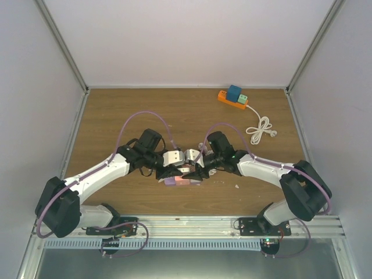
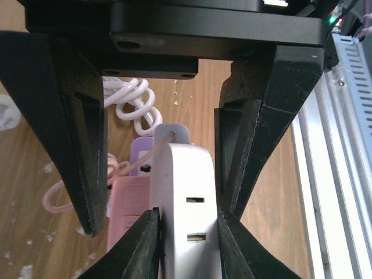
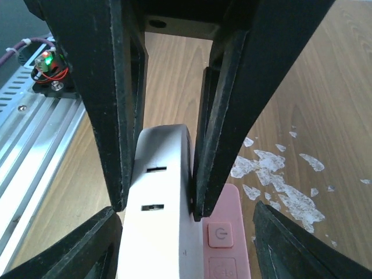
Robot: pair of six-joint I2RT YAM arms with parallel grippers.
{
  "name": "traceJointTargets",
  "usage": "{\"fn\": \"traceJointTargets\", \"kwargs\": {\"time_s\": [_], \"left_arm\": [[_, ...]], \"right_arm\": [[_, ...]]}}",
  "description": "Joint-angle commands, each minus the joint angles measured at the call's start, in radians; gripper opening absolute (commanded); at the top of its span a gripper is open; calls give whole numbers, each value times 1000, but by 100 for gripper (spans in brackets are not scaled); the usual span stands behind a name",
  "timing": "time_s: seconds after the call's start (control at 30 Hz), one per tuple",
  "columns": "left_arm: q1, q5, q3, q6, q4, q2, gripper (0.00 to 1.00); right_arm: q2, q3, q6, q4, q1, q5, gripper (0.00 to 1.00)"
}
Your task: Pull the plug off the socket
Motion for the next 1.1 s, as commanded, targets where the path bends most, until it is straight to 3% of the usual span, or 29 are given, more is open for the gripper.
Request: {"fn": "traceJointTargets", "kwargs": {"time_s": [0.0, 0.1, 1.07], "left_arm": [[-11, -26, -15, -9, 65, -33, 25], [-11, -32, -13, -8, 67, -37, 19], [-11, 15, 44, -28, 71, -72, 0]], "right_arm": [[16, -10, -2, 39, 14, 25, 62], [19, -16, 1, 45, 15, 27, 60], [87, -40, -41, 42, 16, 76, 50]]}}
